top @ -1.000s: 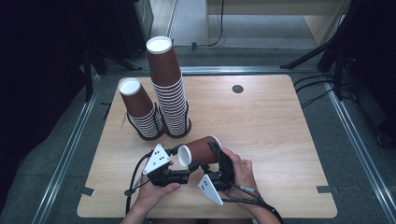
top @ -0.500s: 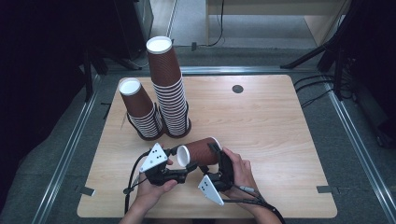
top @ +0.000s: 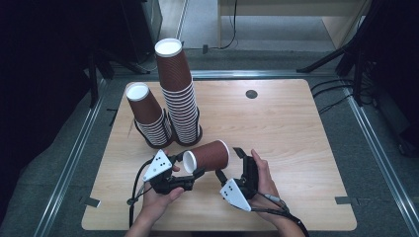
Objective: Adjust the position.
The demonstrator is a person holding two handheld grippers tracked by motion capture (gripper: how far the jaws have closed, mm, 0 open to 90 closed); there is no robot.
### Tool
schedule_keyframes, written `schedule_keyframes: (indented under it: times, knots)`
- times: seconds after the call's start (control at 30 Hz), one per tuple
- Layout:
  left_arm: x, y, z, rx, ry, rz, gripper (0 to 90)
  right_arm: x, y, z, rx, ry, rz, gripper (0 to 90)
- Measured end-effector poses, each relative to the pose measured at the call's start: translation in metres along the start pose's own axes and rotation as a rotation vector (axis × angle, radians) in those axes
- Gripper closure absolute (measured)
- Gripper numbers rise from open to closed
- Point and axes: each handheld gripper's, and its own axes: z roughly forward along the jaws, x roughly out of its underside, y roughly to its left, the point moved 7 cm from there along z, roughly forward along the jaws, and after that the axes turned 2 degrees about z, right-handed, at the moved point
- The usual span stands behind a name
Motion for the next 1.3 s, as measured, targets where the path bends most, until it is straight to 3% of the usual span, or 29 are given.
schedule_keyframes:
  times: [0.07, 0.1, 0.17, 0.23, 0.3, 0.33, 0.43, 0.53, 0.57, 0.6, 0.77, 0.8, 0.9, 0.93, 1.03, 1.07, 1.3]
  knots:
    - [-0.001, 0.003, -0.002, -0.007, -0.009, -0.003, 23.4, 0.002, -0.006, -0.002, 0.025, 0.017, 0.059, 0.0]
    - [-0.001, 0.003, -0.002, -0.007, -0.009, -0.003, 23.4, 0.002, -0.006, -0.002, 0.025, 0.017, 0.059, 0.0]
    - [-0.003, 0.006, -0.004, -0.017, -0.025, -0.007, 23.4, 0.006, -0.011, -0.006, 0.031, 0.024, 0.134, 0.0]
    - [-0.004, 0.006, -0.005, -0.02, -0.035, -0.011, 23.3, 0.008, -0.013, -0.008, 0.037, 0.032, 0.165, 0.0]
    - [-0.005, 0.006, -0.005, -0.021, -0.038, -0.011, 23.3, 0.011, -0.015, -0.01, 0.037, 0.036, 0.23, 0.0]
    - [-0.005, 0.006, -0.005, -0.024, -0.043, -0.01, 23.3, 0.011, -0.015, -0.01, 0.037, 0.036, 0.23, 0.0]
    - [-0.005, 0.005, -0.005, -0.034, -0.055, 0.005, 23.3, 0.014, -0.022, -0.012, 0.055, 0.056, 0.372, 0.0]
    - [-0.006, 0.006, -0.006, -0.045, -0.078, 0.012, 23.3, 0.013, -0.028, -0.013, 0.063, 0.062, 0.464, 0.1]
    - [-0.006, 0.006, -0.006, -0.045, -0.078, 0.012, 23.3, 0.013, -0.028, -0.013, 0.063, 0.062, 0.464, 0.1]
    - [-0.007, 0.007, -0.007, -0.057, -0.109, 0.013, 23.3, 0.011, -0.032, -0.015, 0.058, 0.051, 0.547, 0.4]
    - [-0.009, 0.009, -0.008, -0.067, -0.131, 0.013, 23.3, 0.011, -0.038, -0.015, 0.038, 0.065, 0.801, 4.4]
    - [-0.009, 0.009, -0.008, -0.067, -0.131, 0.013, 23.3, 0.011, -0.038, -0.015, 0.038, 0.065, 0.801, 4.4]
    - [-0.009, 0.009, -0.008, -0.074, -0.138, 0.014, 23.3, 0.009, -0.038, -0.015, 0.026, 0.068, 0.876, 4.7]
    - [-0.01, 0.009, -0.008, -0.079, -0.142, 0.016, 23.3, 0.007, -0.038, -0.015, 0.024, 0.065, 0.92, 4.6]
    - [-0.01, 0.009, -0.009, -0.083, -0.148, 0.015, 23.3, 0.004, -0.038, -0.016, 0.015, 0.055, 0.962, 3.0]
    - [-0.01, 0.009, -0.009, -0.083, -0.15, 0.016, 23.3, 0.002, -0.038, -0.016, 0.008, 0.061, 1.017, 1.1]
    - [-0.012, 0.009, -0.011, -0.095, -0.171, 0.024, 23.3, -0.01, -0.039, -0.016, -0.028, 0.03, 1.215, 0.0]
